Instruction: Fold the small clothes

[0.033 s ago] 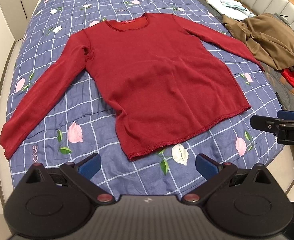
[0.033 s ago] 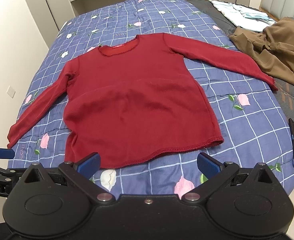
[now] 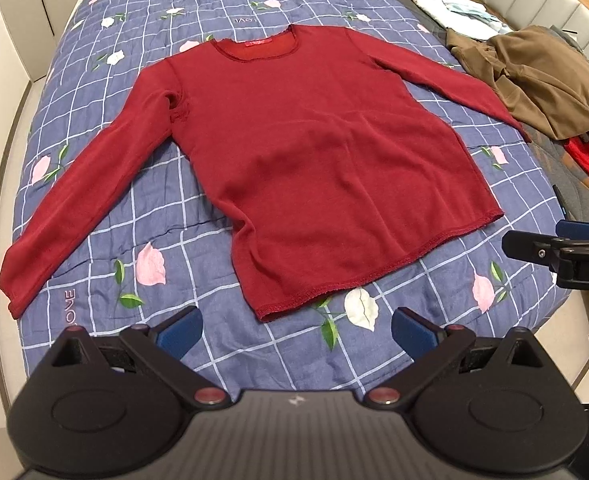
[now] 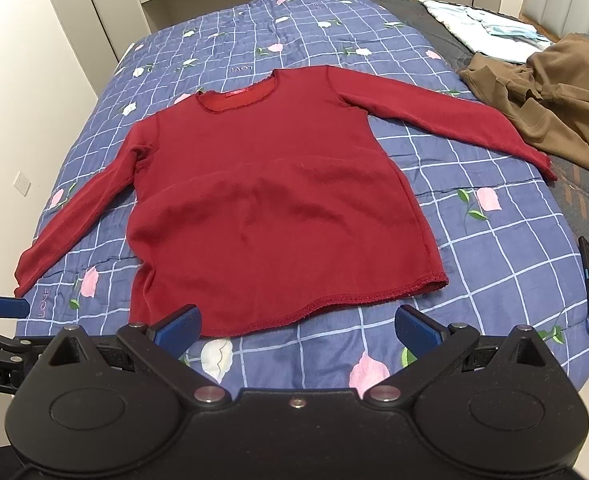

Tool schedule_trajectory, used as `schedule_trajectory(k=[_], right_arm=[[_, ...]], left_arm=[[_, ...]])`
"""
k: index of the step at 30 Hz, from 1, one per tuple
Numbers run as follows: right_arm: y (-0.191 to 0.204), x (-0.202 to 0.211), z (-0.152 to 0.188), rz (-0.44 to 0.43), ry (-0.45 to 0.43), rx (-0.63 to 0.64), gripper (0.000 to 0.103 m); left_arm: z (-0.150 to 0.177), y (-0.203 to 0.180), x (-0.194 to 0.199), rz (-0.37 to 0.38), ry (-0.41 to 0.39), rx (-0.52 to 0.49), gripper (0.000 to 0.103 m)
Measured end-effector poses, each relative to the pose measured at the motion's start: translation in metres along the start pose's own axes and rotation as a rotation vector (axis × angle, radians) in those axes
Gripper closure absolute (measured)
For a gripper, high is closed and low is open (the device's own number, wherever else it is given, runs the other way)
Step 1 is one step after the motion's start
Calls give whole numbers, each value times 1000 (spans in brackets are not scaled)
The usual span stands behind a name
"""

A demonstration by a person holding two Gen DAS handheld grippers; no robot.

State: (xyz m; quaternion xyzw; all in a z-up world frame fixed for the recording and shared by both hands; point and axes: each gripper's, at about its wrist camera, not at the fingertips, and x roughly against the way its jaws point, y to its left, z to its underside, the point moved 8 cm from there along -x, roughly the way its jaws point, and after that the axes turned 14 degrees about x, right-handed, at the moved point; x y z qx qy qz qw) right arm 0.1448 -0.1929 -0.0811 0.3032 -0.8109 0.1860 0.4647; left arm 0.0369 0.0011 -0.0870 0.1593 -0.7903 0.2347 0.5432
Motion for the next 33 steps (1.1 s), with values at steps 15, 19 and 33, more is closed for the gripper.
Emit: schedule_trajectory(k=[15, 19, 33], right_arm=[[-37, -10, -16, -10, -26, -52, 0], [-57, -16, -28, -11, -53, -79, 0], [-235, -51, -133, 116, -321, -313, 0]], left_arm=[[-51, -18, -24, -68, -18, 42, 1], [-76, -33, -34, -85, -31, 57, 1], [-214, -109, -83, -109, -164, 85, 1]])
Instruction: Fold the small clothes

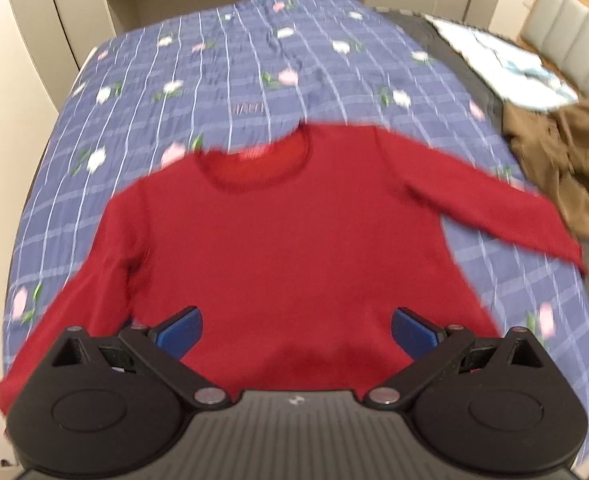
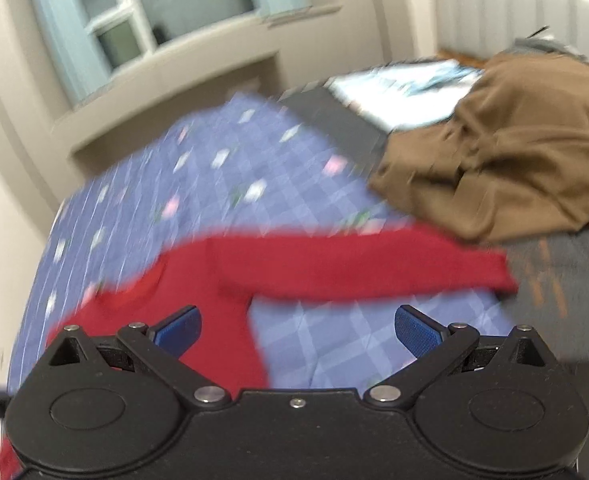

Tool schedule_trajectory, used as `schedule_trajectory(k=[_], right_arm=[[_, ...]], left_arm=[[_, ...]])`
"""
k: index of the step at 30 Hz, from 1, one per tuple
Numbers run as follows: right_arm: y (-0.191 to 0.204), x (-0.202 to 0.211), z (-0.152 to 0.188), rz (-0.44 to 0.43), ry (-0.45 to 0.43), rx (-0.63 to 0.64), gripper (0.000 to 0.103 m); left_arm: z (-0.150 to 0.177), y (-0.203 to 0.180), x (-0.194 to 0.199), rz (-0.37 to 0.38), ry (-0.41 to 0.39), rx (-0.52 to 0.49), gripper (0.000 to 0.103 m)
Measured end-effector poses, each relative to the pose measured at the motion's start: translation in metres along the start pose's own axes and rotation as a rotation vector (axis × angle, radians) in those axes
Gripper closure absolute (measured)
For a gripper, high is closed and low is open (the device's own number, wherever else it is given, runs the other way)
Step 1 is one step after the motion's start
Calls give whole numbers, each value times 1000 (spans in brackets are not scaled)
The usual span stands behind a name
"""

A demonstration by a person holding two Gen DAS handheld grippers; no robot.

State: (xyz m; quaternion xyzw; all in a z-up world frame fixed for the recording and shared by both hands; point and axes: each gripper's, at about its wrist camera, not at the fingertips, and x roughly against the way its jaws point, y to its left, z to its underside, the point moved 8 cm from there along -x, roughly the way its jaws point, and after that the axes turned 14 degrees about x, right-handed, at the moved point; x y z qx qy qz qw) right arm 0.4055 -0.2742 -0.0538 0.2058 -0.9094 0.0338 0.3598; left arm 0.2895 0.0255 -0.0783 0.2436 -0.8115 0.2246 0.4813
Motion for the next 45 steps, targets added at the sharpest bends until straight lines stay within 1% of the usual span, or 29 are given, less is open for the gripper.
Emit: schedule_trajectory(k=[3, 5, 7, 10, 13, 15, 17, 19, 22, 23, 25, 27, 28, 30, 32, 33, 34, 35, 37, 39, 43, 45], right_arm=[[-40, -27, -25, 27, -46, -115, 0], [-66, -50, -28, 55, -43, -203, 0], [-85, -74, -20, 99, -14, -246, 0], [-111, -105, 7, 188, 56, -301, 0], [-138, -126, 36, 266, 101, -385, 1], [-153, -132, 48, 296, 95, -432, 1], [-165, -137, 55, 309, 86, -485, 4], [-177, -143, 62, 299, 85, -547, 9], [-191, -151, 66, 272, 66, -638, 12], [-196, -156, 67, 264, 64, -674, 15], [-204, -166, 71, 251, 65, -746, 19], [-211, -168, 75, 262, 48, -815, 23], [-215, -168, 76, 270, 41, -846, 26], [-221, -171, 81, 288, 45, -901, 40], [-226, -171, 86, 318, 64, -937, 74], [-228, -170, 87, 332, 70, -944, 82], [-229, -168, 88, 344, 70, -942, 93], [-228, -165, 86, 354, 61, -935, 96], [-226, -157, 77, 364, 23, -904, 97], [-220, -150, 62, 367, -11, -844, 98], [-191, -136, 11, 358, -94, -643, 98], [-167, -134, -19, 328, -140, -530, 98]], left_arm=[[-33, -22, -21, 7, -49, 18, 1], [-52, -36, -37, 10, -75, 23, 1], [-68, -46, -53, 10, -98, 29, 1], [-81, -57, -78, 4, -106, 34, 1], [-83, -60, -101, -3, -101, 32, 1], [-80, -60, -118, -14, -89, 20, 1], [-76, -61, -134, -32, -80, -4, 1], [-72, -60, -148, -51, -69, -21, 1], [-66, -60, -165, -68, -46, -24, 1], [-64, -60, -169, -72, -38, -24, 1], [-61, -59, -172, -76, -27, -26, 1], [-60, -59, -169, -63, -30, -24, 1], [-60, -58, -167, -58, -33, -23, 1], [-59, -56, -162, -53, -31, -19, 1], [-60, -54, -156, -39, -31, -9, 1], [-61, -53, -152, -30, -35, 0, 1], [-64, -52, -148, -23, -39, 7, 1], [-66, -52, -145, -14, -42, 17, 1], [-72, -49, -135, 12, -54, 44, 1], [-78, -46, -126, 42, -65, 77, 3], [-92, -35, -104, 110, -88, 154, 6], [-100, -27, -91, 146, -104, 196, 8]])
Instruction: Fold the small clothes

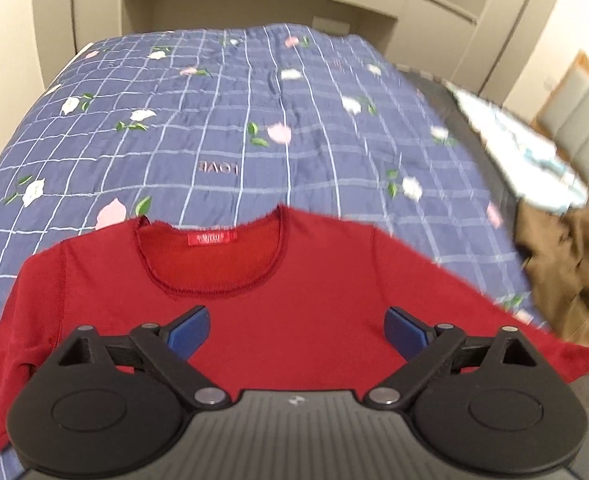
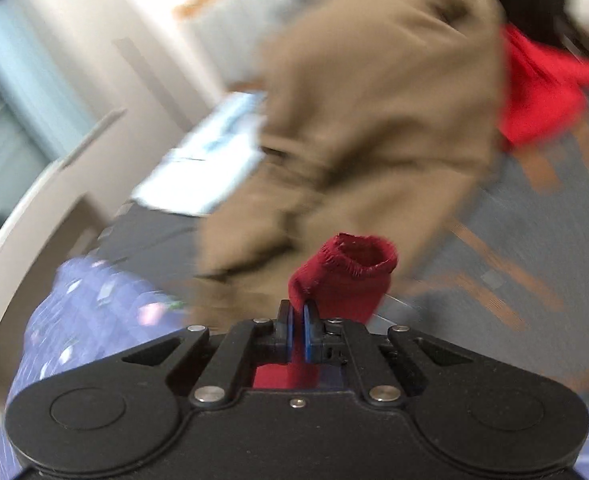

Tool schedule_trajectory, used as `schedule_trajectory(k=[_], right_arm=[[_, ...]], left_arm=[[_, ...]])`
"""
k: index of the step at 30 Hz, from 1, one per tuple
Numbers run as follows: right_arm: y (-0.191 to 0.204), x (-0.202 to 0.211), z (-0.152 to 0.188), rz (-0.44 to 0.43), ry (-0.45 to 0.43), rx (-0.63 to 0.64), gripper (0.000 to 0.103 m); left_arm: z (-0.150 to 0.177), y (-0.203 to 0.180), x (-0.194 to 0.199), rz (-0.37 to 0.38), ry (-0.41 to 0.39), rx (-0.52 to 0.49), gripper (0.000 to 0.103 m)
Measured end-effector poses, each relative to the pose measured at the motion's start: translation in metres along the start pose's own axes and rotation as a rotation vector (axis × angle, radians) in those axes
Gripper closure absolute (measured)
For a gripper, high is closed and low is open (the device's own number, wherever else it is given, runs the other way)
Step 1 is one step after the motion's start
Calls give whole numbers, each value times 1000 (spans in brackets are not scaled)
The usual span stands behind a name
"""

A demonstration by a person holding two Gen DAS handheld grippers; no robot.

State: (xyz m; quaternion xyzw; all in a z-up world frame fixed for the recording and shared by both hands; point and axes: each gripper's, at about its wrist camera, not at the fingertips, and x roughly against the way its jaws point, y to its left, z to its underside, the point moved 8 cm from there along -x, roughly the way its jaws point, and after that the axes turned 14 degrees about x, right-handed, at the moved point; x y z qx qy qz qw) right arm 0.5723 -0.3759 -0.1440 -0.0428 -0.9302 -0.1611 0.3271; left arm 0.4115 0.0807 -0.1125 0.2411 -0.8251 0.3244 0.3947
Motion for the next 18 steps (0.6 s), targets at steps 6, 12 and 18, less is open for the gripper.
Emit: schedule_trajectory(k=[6, 12, 18], right_arm=[[146, 27, -14, -263, -101, 347, 98], [292, 66, 49, -571, -101, 708, 99], [383, 98, 169, -784, 52, 980, 99]], left_arm=[[-28, 25, 41, 79, -71, 121, 10], [-49, 72, 83, 92, -185, 228, 10], [-45, 120, 93, 21, -219, 284, 10]])
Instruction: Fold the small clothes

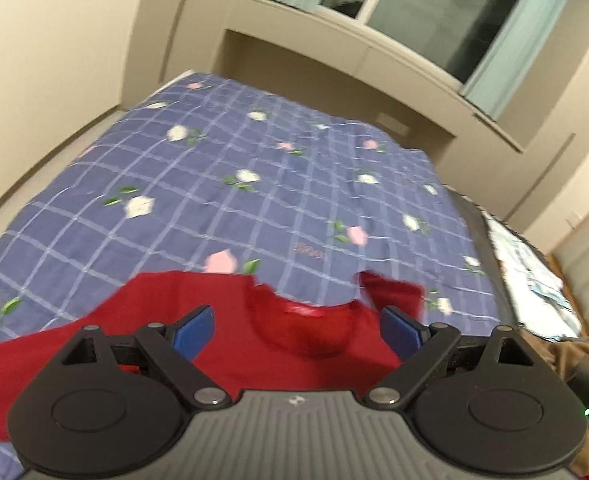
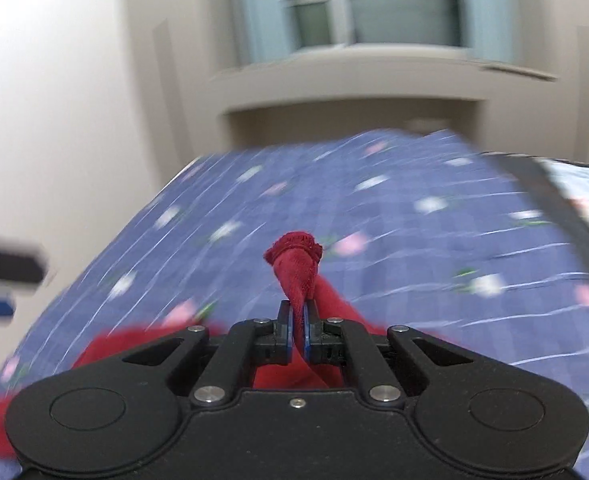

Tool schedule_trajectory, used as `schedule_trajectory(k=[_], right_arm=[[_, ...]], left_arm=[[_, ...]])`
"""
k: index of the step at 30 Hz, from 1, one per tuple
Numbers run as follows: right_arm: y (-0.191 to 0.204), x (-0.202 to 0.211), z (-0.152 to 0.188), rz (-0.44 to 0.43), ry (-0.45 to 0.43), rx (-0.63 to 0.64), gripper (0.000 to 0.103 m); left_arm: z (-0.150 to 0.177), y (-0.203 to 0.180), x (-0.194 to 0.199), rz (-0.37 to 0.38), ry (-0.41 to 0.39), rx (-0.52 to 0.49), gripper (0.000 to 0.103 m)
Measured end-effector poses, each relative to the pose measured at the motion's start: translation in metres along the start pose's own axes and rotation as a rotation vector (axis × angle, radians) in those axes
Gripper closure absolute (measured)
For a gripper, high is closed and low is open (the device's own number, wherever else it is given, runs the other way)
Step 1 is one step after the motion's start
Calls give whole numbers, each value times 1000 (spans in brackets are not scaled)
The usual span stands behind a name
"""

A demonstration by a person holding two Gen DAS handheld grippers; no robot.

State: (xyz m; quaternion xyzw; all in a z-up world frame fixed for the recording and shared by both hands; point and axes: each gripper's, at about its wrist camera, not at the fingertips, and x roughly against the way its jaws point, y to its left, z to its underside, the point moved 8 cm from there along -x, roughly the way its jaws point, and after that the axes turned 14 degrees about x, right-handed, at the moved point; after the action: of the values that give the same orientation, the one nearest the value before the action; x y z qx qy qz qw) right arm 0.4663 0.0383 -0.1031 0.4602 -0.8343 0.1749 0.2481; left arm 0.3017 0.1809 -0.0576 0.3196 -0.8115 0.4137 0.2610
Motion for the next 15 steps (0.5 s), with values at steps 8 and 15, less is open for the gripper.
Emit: schedule_trajectory(k=[8, 15], right_arm=[[117, -30, 47, -193, 128, 231, 91], [72, 20, 59, -190, 80, 180, 34]], left_arm=[[13, 36, -10, -45, 39, 49, 8], [30, 36, -36, -33, 101, 44, 3]])
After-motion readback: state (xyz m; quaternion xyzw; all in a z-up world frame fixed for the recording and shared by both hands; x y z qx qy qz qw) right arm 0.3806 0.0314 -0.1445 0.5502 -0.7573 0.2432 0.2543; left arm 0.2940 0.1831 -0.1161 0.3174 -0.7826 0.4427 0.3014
